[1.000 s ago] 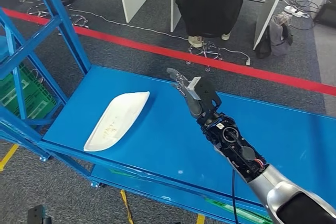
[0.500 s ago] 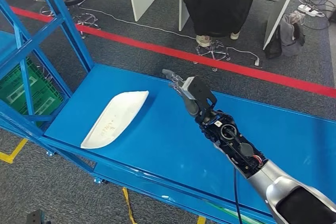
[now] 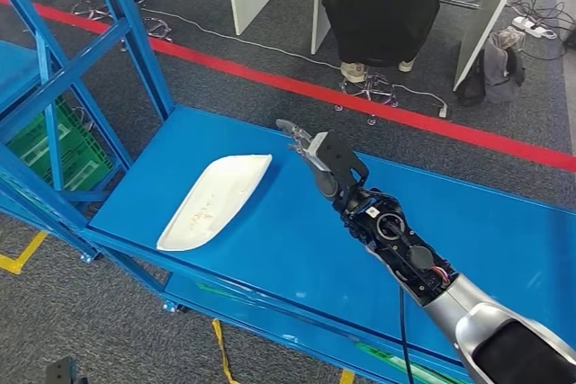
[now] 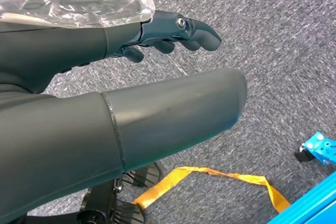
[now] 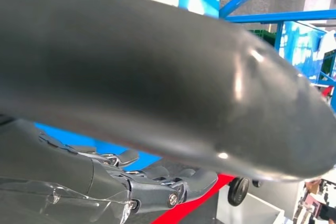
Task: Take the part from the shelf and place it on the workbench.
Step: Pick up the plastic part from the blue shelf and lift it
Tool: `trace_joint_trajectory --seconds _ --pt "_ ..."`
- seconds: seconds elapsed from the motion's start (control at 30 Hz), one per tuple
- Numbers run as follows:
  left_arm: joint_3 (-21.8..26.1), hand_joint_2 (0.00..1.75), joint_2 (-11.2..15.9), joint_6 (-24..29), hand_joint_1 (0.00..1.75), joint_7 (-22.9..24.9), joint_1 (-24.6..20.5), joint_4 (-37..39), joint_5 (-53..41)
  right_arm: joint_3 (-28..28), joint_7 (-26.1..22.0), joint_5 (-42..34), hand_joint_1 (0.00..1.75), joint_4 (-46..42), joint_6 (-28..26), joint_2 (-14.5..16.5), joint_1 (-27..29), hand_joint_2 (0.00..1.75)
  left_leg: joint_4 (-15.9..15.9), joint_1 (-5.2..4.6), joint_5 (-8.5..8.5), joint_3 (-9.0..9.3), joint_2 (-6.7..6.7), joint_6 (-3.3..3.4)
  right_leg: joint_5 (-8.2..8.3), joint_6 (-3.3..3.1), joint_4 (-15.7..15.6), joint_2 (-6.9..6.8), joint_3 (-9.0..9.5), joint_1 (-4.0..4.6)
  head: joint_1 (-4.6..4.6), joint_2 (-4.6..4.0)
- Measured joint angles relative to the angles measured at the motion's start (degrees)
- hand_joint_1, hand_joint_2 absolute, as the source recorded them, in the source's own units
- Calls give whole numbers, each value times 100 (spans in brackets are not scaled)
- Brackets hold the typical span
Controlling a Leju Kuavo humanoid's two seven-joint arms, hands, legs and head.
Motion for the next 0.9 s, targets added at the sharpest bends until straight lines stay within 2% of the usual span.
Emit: trace_joint_trajectory --seconds 0.1,0.17,0.2,0.23,0.3,0.33,0.37,0.4,0.47,0.5,0.53,0.57,0.63,0.67,0.77,0.83,0.9 --pt "0 0 5 -1 0 2 -6 0 -37 3 11 11 0 -4 1 -2 7 0 17 -22 -21 -2 -4 68 1 74 -21 -5 18 -23 -14 0" --pt "0 0 4 0 0 3 -9 0 -51 -2 19 20 0 -27 2 -10 8 0 -75 23 11 58 -9 105 -46 100 23 -2 -5 -9 -14 -1" --pt "0 0 2 0 0 3 -13 0 -56 -6 20 21 0 -38 2 -19 4 0 -128 47 30 99 -10 122 -124 113 142 17 -56 -6 -8 -1" --pt "0 0 1 0 0 4 -21 0 -61 -9 22 23 0 -47 2 -30 3 0 -178 73 46 141 -11 136 -267 127 401 43 -173 -7 2 -1" --pt "0 0 -1 -1 0 7 -37 0 -73 -8 33 28 0 -48 8 -45 22 0 -193 79 44 168 -20 139 -623 157 1219 90 -564 -41 17 -1" --pt "0 0 -2 -1 0 9 -40 0 -78 -6 40 31 0 -47 11 -49 46 0 -192 84 39 171 -36 134 -743 175 1587 96 -756 -64 23 -1" --pt "0 0 -4 -1 0 11 -38 0 -81 -5 46 33 0 -46 14 -53 71 0 -190 93 32 176 -59 122 -750 195 1759 97 -861 -89 27 0" --pt "0 0 -5 -1 0 13 -35 0 -85 -5 50 37 0 -46 15 -58 87 0 -182 110 20 184 -89 100 -632 217 1671 97 -839 -116 30 0" --pt "0 0 -5 -1 0 15 -37 -1 -94 -5 53 42 0 -46 15 -69 96 0 -132 159 -26 200 -157 17 -208 290 919 140 -503 -182 37 0" --pt "0 0 -1 -1 0 15 -44 -1 -99 -4 54 43 0 -46 15 -73 96 0 -88 177 -56 194 -190 -38 -64 321 528 200 -314 -195 46 -1" --pt "0 0 4 -1 0 14 -51 -1 -104 -3 56 43 0 -46 15 -77 98 0 -52 182 -76 180 -217 -90 6 319 272 249 -176 -203 53 -1" --pt "0 0 7 -1 0 13 -56 -1 -108 -2 58 45 0 -46 13 -79 103 0 -29 187 -83 163 -238 -139 6 294 158 290 -109 -194 51 -1" --pt "0 0 4 -1 0 13 -56 1 -116 -1 70 68 0 -46 -2 -81 103 0 -32 207 -69 146 -262 -198 3 189 162 286 -97 -159 41 0" --pt "0 0 1 -1 0 14 -54 2 -119 -1 81 92 0 -46 -21 -81 101 0 -39 224 -59 148 -267 -188 11 164 158 283 -102 -148 29 0" --pt "0 0 -1 0 0 16 -59 2 -119 -4 116 166 0 -46 -99 -85 95 0 -63 238 -38 162 -264 -91 23 130 142 290 -100 -129 3 0" --pt "0 0 3 1 0 16 -66 2 -117 -4 126 185 0 -46 -127 -86 96 0 -93 239 -33 176 -254 -85 19 96 142 297 -103 -116 -12 0" --pt "0 0 2 1 0 16 -72 2 -117 -3 137 193 0 -46 -132 -86 97 0 -123 240 -19 185 -246 -109 19 72 142 297 -106 -109 -20 0"
